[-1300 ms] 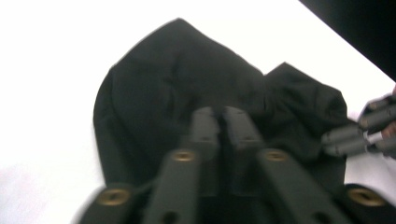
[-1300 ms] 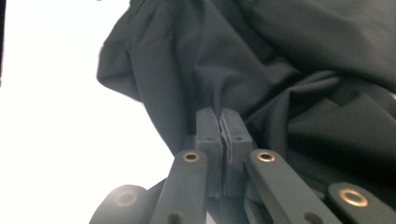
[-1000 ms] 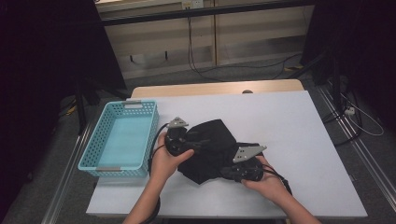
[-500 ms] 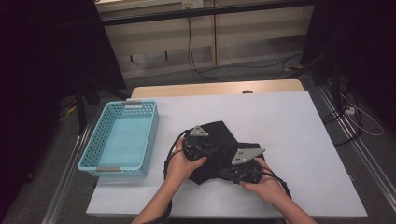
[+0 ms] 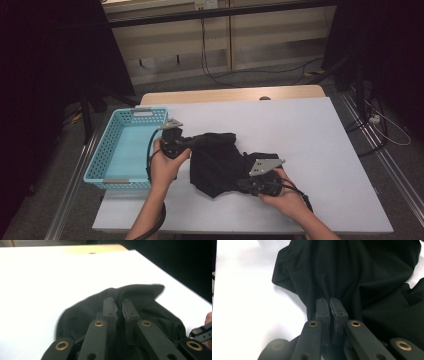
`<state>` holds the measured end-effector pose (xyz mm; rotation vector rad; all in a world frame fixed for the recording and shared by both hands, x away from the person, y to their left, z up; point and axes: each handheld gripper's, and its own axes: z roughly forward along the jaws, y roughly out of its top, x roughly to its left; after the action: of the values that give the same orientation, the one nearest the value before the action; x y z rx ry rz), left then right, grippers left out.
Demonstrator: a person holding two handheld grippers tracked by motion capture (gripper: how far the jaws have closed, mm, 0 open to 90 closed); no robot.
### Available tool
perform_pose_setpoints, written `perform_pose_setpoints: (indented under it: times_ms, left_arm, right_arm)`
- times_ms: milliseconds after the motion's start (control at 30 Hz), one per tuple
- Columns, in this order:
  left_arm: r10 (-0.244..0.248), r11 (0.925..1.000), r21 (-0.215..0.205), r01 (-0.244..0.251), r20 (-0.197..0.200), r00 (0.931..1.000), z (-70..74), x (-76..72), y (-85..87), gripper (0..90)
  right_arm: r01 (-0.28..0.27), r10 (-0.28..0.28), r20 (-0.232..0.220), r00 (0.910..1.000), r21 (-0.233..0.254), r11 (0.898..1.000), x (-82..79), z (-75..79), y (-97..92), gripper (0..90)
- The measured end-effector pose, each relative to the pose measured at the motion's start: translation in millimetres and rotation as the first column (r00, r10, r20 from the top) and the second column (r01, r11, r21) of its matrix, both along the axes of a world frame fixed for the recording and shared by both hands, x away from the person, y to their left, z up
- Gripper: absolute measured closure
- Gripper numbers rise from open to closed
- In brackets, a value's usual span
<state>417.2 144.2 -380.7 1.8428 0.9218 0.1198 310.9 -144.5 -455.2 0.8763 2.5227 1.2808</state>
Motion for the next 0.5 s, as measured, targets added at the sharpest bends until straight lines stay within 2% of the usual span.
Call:
perform_pose_setpoints:
  times_ms: [100, 233, 267, 300, 367, 433, 500]
  left_arm:
    - [0.021, 0.9996, -0.016, -0.021, -0.010, 0.9997, 1.0, 0.8, 10.1, 84.2]
    - [0.038, 0.9992, -0.008, -0.038, -0.021, 0.9990, -0.2, 1.5, 14.8, 84.2]
    - [0.044, 0.9990, -0.009, -0.044, -0.022, 0.9988, -0.8, 1.5, 16.0, 84.2]
    - [0.045, 0.9989, -0.010, -0.045, -0.028, 0.9986, -1.1, 1.6, 17.4, 84.2]
    - [0.055, 0.9984, -0.008, -0.056, -0.034, 0.9979, -1.7, 1.5, 19.5, 84.1]
    - [0.063, 0.9980, -0.010, -0.063, -0.041, 0.9972, -1.9, 1.3, 21.2, 84.2]
    - [0.062, 0.9980, -0.004, -0.063, -0.036, 0.9974, -0.8, 0.9, 23.5, 84.2]
  right_arm:
    - [0.002, -0.002, 0.004, 1.0000, -0.004, 1.000, 0.0, 0.6, 0.7, 85.3]
    - [0.013, -0.013, 0.028, 0.9995, -0.004, 1.000, 1.7, 4.1, -1.7, 77.7]
    - [0.040, -0.040, 0.050, 0.9979, 0.011, 0.999, 3.5, 8.6, -5.5, 70.8]
    - [0.040, -0.040, 0.050, 0.9979, 0.011, 0.999, 3.5, 8.6, -5.5, 70.8]
    - [0.080, -0.081, 0.075, 0.9938, 0.021, 0.997, 6.9, 13.4, -10.9, 61.8]
    - [0.122, -0.125, 0.097, 0.9874, 0.036, 0.992, 11.4, 17.1, -16.2, 58.7]
    - [0.148, -0.151, 0.113, 0.9820, 0.040, 0.988, 15.6, 19.6, -19.1, 50.3]
